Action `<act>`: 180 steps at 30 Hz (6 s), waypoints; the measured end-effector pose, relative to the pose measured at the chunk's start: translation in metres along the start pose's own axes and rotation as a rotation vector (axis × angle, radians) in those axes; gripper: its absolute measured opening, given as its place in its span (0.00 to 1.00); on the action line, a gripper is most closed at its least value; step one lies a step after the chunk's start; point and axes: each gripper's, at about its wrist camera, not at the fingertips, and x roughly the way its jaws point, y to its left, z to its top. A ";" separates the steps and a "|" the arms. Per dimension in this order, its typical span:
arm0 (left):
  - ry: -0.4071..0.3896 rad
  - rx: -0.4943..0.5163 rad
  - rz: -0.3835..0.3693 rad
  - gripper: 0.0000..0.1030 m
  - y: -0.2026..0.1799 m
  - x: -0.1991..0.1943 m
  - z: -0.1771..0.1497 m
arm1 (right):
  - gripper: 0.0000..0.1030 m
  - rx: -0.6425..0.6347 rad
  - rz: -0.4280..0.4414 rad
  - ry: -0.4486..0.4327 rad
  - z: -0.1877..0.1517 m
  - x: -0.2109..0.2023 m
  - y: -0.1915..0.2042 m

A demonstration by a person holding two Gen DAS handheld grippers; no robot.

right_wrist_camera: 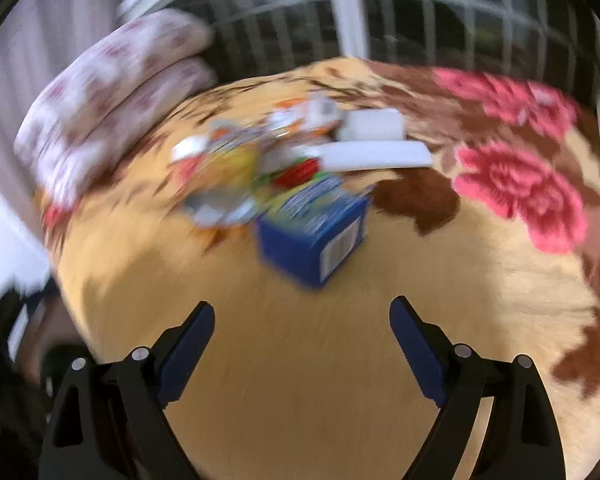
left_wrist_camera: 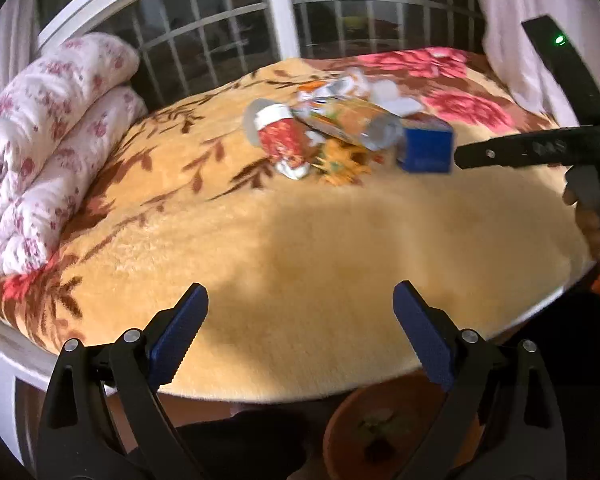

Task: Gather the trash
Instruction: 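Grasp the blue Oreo box with the right gripper, then grasp the red-and-white paper cup with the left gripper while the right holds the box, then carry the paper cup and Oreo box down to the orange bin, then open both grippers to drop the cup and box into the bin, then grasp the orange Cici juice pouch with the right gripper, then grasp the yellow toy dinosaur with the left gripper while the right holds the pouch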

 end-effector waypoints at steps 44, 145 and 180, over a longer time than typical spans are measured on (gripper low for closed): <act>0.075 -0.267 -0.033 0.89 0.045 0.129 0.116 | 0.51 0.183 -0.180 -0.168 -0.030 0.020 -0.038; -0.007 -0.082 -0.142 0.87 0.039 -0.007 -0.026 | 0.84 -0.347 -0.060 0.191 0.105 0.049 0.110; 0.141 -0.221 -0.206 0.89 0.002 0.127 0.102 | 0.42 0.134 0.072 -0.200 -0.073 -0.093 -0.044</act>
